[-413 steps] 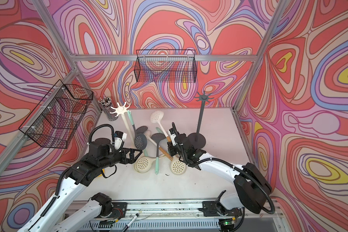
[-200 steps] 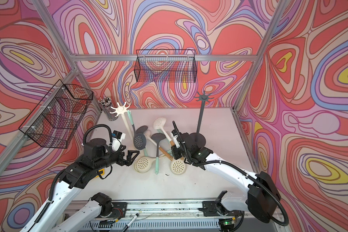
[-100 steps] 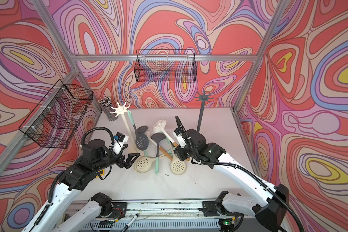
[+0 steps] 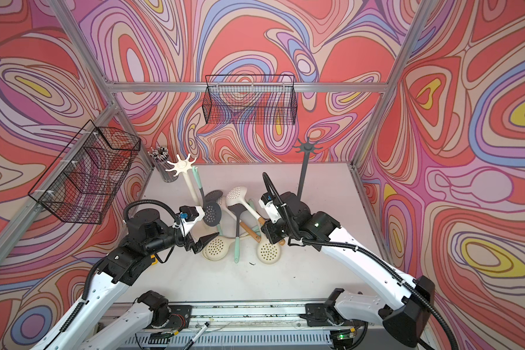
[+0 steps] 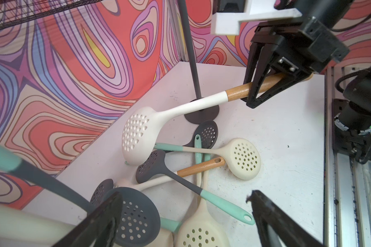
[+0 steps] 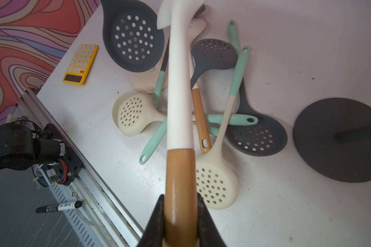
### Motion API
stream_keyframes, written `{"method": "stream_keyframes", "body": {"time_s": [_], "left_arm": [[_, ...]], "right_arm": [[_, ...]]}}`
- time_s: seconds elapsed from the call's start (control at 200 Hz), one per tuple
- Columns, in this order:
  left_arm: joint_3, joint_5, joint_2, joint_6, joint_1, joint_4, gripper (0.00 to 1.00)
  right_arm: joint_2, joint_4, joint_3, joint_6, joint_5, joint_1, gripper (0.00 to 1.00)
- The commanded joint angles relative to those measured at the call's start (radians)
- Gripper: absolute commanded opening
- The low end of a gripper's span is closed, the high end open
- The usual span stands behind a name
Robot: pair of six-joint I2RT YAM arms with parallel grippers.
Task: Hang the skimmer on the kitchen utensil rack
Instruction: Pick up the skimmer from the center of the board.
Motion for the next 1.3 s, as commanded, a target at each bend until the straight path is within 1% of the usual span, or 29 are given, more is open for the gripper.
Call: {"method": "stream_keyframes", "body": {"time_s": [0.0, 0.05, 0.135, 0.155, 0.29, 0.416, 0.546, 0.596, 0.686, 0.816, 0.947, 0.997, 1.072, 1.142, 1.177, 1.297], "left_arm": [[-0.025, 0.048, 0.008, 0.181, -0.009, 0.075, 0.95], [-0.036, 0.039, 0.027, 0.231, -0.018, 0.116, 0.95], [-0.044, -0.017, 0.075, 0.313, -0.054, 0.204, 0.94], [-0.046, -0.035, 0.092, 0.359, -0.072, 0.231, 0.94], [-0.033, -0.249, 0.233, 0.529, -0.205, 0.400, 0.92], [-0.022, -0.348, 0.363, 0.635, -0.275, 0.547, 0.85], [-0.026, -0.429, 0.446, 0.672, -0.303, 0.710, 0.73], [-0.032, -0.432, 0.460, 0.682, -0.304, 0.755, 0.70], [-0.031, -0.421, 0.471, 0.689, -0.304, 0.787, 0.62], [-0.027, -0.366, 0.470, 0.728, -0.304, 0.751, 0.46], [-0.040, -0.328, 0.460, 0.795, -0.304, 0.711, 0.36], [-0.051, -0.315, 0.454, 0.834, -0.304, 0.713, 0.33], [-0.054, -0.325, 0.451, 0.877, -0.304, 0.714, 0.28], [-0.053, -0.334, 0.452, 0.918, -0.304, 0.711, 0.19], [-0.051, -0.337, 0.453, 0.933, -0.304, 0.707, 0.17], [-0.041, -0.347, 0.463, 0.935, -0.303, 0.720, 0.02]], "right_arm": [[-0.019, 0.010, 0.030, 0.025, -0.024, -0.002, 0.09], [-0.021, 0.010, 0.036, 0.038, -0.030, -0.002, 0.09], [-0.017, 0.011, 0.050, 0.070, -0.035, -0.002, 0.09], [-0.014, 0.011, 0.052, 0.076, -0.038, -0.002, 0.09], [0.009, 0.007, 0.072, 0.121, -0.067, -0.002, 0.08], [0.008, 0.023, 0.076, 0.165, -0.085, -0.002, 0.06], [-0.004, 0.042, 0.073, 0.198, -0.126, -0.002, 0.06], [-0.007, 0.047, 0.072, 0.206, -0.136, -0.002, 0.05], [-0.008, 0.050, 0.072, 0.214, -0.156, -0.002, 0.06], [-0.014, 0.065, 0.070, 0.229, -0.184, -0.002, 0.06], [-0.015, 0.081, 0.075, 0.243, -0.210, -0.002, 0.06], [-0.015, 0.087, 0.075, 0.247, -0.219, -0.002, 0.06], [-0.013, 0.092, 0.076, 0.250, -0.224, -0.002, 0.06], [-0.012, 0.096, 0.075, 0.251, -0.230, -0.002, 0.06], [-0.010, 0.098, 0.076, 0.251, -0.232, -0.002, 0.06], [-0.010, 0.101, 0.078, 0.251, -0.235, -0.002, 0.08]]}}
